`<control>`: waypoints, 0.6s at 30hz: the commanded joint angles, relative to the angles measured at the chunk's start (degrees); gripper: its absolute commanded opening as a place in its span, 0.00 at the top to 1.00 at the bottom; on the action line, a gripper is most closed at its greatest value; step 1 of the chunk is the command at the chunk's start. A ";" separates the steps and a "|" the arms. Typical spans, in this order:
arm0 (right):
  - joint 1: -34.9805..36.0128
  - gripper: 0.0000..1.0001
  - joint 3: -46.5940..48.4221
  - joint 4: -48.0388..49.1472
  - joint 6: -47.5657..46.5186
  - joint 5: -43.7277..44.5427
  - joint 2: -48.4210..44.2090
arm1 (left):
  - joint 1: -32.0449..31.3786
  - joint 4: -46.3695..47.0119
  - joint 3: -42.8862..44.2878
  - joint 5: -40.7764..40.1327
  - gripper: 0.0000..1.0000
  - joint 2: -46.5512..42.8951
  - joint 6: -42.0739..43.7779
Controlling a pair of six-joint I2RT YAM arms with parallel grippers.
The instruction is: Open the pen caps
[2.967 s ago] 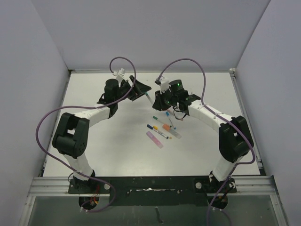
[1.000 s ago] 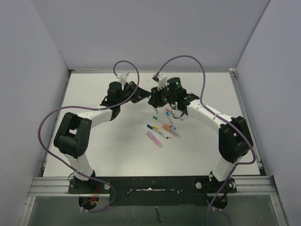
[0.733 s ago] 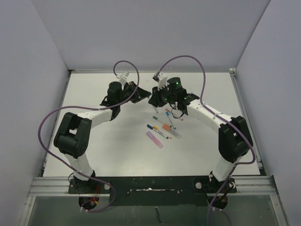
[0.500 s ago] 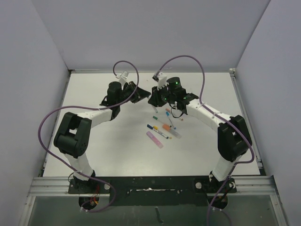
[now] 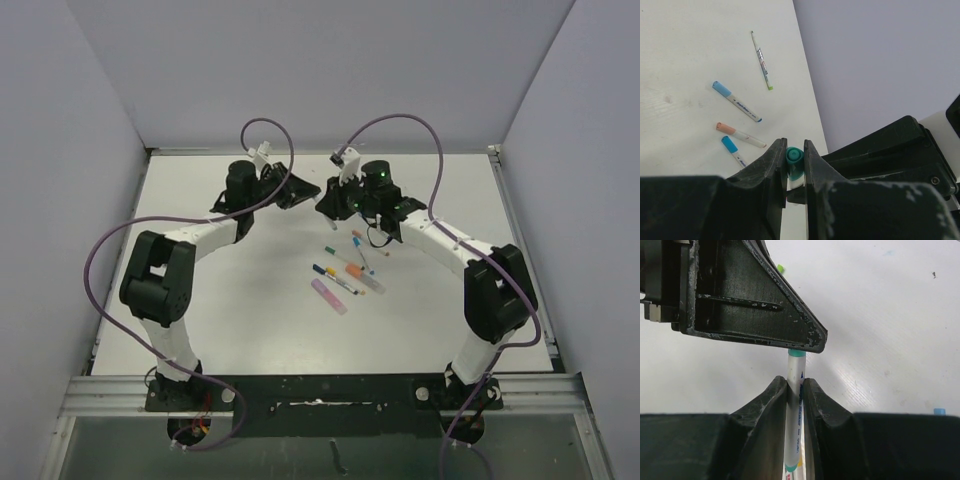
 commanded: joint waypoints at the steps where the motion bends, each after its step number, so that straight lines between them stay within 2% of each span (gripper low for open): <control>1: -0.48 1.00 -4.40 -8.97 -0.49 -3.75 -3.25 | 7.22 7.00 6.05 -7.80 1.00 0.21 -1.61; 12: -1.04 1.00 -6.67 -9.85 -0.62 -3.35 -5.83 | 11.63 10.11 5.75 -8.71 1.00 0.09 -5.43; 18: -3.28 1.00 -4.18 -10.96 -2.00 2.44 -7.28 | 11.92 0.30 7.47 -6.37 1.00 -0.53 -0.18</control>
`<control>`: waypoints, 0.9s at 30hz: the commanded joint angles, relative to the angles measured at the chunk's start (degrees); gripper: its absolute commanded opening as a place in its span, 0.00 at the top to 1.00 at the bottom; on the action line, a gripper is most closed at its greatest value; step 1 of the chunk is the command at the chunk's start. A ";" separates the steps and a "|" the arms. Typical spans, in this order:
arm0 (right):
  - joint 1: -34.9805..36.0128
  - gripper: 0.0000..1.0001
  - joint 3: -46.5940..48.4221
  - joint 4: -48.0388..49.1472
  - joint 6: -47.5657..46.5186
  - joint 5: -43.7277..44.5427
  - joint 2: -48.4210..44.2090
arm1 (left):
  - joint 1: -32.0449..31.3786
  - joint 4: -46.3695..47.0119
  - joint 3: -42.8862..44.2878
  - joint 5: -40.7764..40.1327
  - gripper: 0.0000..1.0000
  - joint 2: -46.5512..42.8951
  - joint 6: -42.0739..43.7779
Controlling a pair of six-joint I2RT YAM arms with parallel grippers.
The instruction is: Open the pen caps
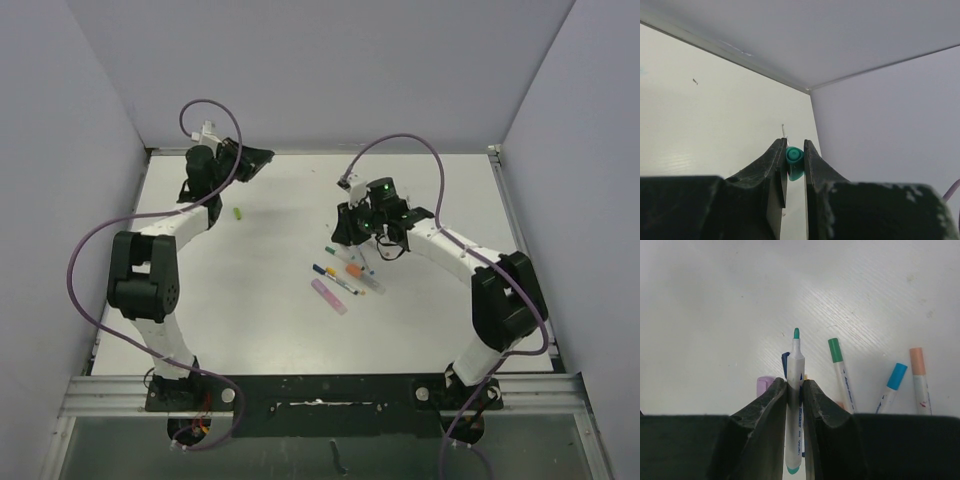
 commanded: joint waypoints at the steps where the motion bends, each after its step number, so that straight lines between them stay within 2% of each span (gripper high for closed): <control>1: -3.05 1.00 3.89 -0.82 -2.27 4.87 -3.39 | -0.64 -6.96 4.73 2.04 1.00 -0.22 5.82; 5: -7.17 1.00 6.94 -2.00 -3.97 7.86 -2.33 | -0.82 -24.59 9.41 2.65 1.00 2.41 15.00; 13: -11.49 1.00 8.98 -0.65 -5.74 11.63 -0.39 | -1.34 -50.63 20.92 -8.25 1.00 8.68 31.82; 23: -15.81 1.00 12.95 1.33 -7.45 13.39 4.97 | -1.42 -58.91 26.35 -15.55 1.00 14.63 37.66; 27: -17.26 1.00 13.92 2.68 -7.49 13.37 7.00 | -1.46 -60.24 27.44 -17.60 0.96 16.52 38.42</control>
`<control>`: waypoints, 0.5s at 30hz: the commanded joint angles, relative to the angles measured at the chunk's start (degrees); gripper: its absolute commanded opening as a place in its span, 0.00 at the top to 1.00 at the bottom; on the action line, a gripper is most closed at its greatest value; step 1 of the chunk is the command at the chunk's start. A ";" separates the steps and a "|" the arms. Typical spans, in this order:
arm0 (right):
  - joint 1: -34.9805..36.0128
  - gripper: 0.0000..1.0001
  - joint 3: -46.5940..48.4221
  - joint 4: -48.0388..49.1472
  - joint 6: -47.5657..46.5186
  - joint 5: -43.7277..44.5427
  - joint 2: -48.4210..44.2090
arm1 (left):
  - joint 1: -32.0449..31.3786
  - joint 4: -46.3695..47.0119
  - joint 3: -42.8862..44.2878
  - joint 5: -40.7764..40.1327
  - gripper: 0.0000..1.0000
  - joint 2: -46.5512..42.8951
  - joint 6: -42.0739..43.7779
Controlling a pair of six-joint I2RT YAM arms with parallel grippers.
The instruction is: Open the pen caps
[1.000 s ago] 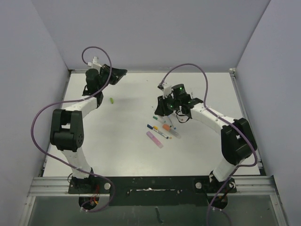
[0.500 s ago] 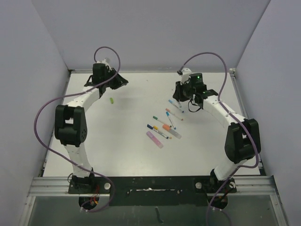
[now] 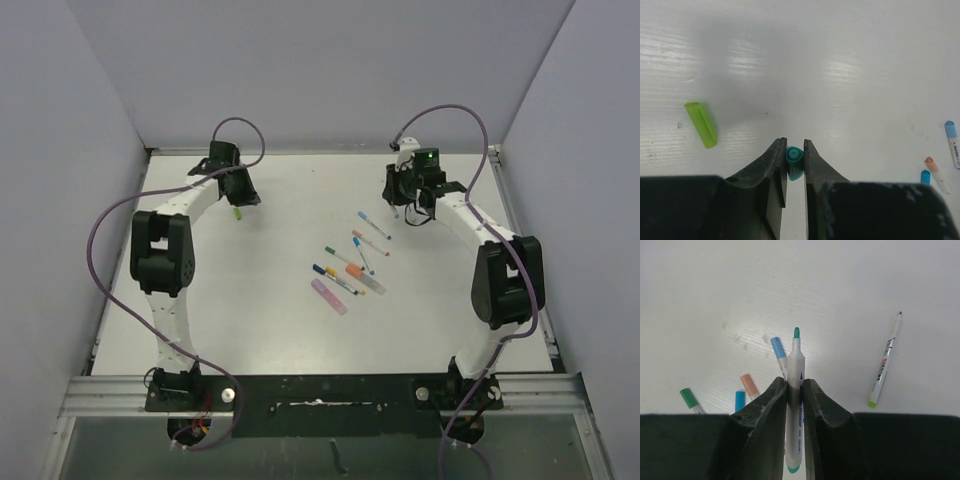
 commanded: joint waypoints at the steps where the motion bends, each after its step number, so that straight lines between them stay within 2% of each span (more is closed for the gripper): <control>1: -1.68 1.00 3.41 3.87 -0.94 0.91 1.50 | -0.29 -2.63 3.65 -4.11 0.94 2.77 2.95; 15: -5.61 1.00 7.24 4.45 -2.07 1.40 8.37 | -0.29 -2.67 3.25 -7.19 0.83 5.64 4.12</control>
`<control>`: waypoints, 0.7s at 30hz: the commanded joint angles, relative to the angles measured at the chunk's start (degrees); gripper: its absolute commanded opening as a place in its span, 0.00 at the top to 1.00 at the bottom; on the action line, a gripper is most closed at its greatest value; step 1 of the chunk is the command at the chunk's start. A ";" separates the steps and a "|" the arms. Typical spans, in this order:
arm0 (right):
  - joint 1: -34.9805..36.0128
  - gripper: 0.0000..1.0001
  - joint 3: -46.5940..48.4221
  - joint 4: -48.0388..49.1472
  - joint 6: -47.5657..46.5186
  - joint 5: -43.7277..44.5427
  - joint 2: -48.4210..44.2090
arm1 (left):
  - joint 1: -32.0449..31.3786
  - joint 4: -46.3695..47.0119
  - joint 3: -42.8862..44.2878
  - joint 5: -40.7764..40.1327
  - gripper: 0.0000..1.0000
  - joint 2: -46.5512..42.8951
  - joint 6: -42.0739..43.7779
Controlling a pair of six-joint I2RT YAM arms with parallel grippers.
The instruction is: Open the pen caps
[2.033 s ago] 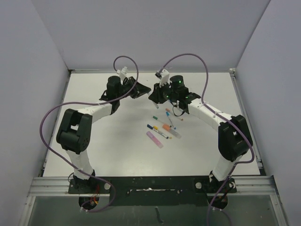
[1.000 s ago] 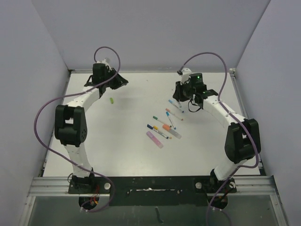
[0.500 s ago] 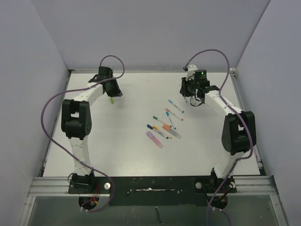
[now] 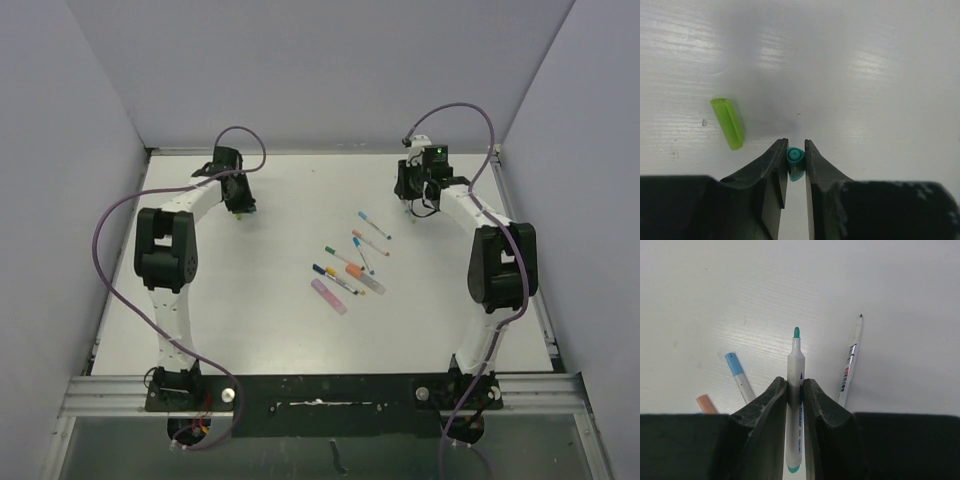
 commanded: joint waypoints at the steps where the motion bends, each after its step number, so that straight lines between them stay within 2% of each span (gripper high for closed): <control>1: -0.62 1.00 3.46 3.19 -1.43 0.87 1.87 | -0.15 0.41 2.56 -1.88 0.82 2.52 1.30; 11: -0.51 1.00 5.86 4.90 -2.06 3.26 7.45 | -0.19 0.36 2.69 -3.04 0.76 3.25 1.76; 21: -0.11 1.00 8.22 4.33 -2.63 4.54 11.48 | -0.03 1.64 0.98 -3.48 0.75 0.96 0.92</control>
